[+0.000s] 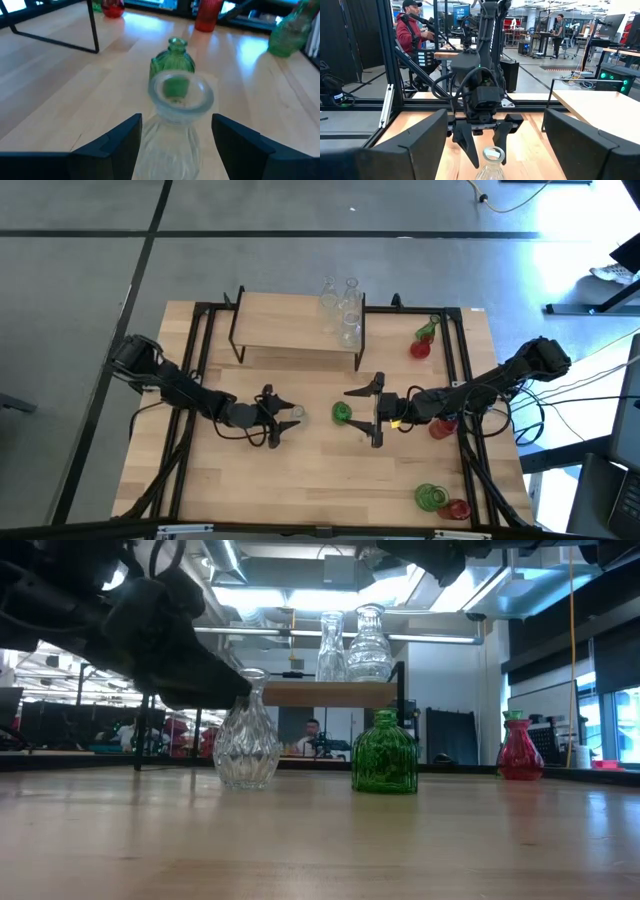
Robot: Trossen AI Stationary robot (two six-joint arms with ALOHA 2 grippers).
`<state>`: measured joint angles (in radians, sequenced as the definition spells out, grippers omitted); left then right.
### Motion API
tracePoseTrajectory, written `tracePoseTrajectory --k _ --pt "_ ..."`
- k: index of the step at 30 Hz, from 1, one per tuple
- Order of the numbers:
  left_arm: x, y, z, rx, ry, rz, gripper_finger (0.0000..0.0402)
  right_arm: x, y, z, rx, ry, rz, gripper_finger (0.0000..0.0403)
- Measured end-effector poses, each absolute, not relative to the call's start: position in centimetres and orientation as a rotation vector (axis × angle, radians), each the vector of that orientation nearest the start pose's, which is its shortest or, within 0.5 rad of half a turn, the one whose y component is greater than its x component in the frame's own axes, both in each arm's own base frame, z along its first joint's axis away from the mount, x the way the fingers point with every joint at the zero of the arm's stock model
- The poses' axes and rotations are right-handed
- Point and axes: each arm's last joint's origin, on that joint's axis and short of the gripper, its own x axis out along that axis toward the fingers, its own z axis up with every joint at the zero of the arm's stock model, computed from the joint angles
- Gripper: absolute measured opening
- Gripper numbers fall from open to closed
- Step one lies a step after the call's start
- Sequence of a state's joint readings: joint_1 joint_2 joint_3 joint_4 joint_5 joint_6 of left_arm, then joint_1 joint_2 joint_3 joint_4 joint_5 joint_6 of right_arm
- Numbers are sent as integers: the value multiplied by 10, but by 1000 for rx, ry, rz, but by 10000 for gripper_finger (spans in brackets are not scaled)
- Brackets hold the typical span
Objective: Sort vases onto shelf
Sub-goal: Put the transparent vase aligned with the other transparent vases on the shelf
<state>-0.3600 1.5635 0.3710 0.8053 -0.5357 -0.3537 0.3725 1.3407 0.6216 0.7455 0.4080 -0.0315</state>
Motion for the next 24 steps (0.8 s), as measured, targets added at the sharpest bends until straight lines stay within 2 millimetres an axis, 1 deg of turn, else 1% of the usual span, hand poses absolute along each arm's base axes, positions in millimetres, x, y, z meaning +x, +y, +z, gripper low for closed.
tracePoseTrajectory --k 5,10,13,20,21,24 --pt "244 -72 122 -192 300 233 234 263 90 247 -21 -25 -36 316" --pt "255 -76 123 -162 299 214 227 263 90 247 -24 -25 -36 316" --pt "260 -77 126 -145 293 209 203 263 90 247 -25 -24 -36 316" --pt "259 -79 126 -132 302 197 125 263 90 246 -29 -14 -36 316" --pt "259 -79 126 -132 303 196 117 263 90 246 -29 -14 -36 316" --pt "259 -79 127 -135 297 196 115 263 90 246 -28 -14 -37 316"
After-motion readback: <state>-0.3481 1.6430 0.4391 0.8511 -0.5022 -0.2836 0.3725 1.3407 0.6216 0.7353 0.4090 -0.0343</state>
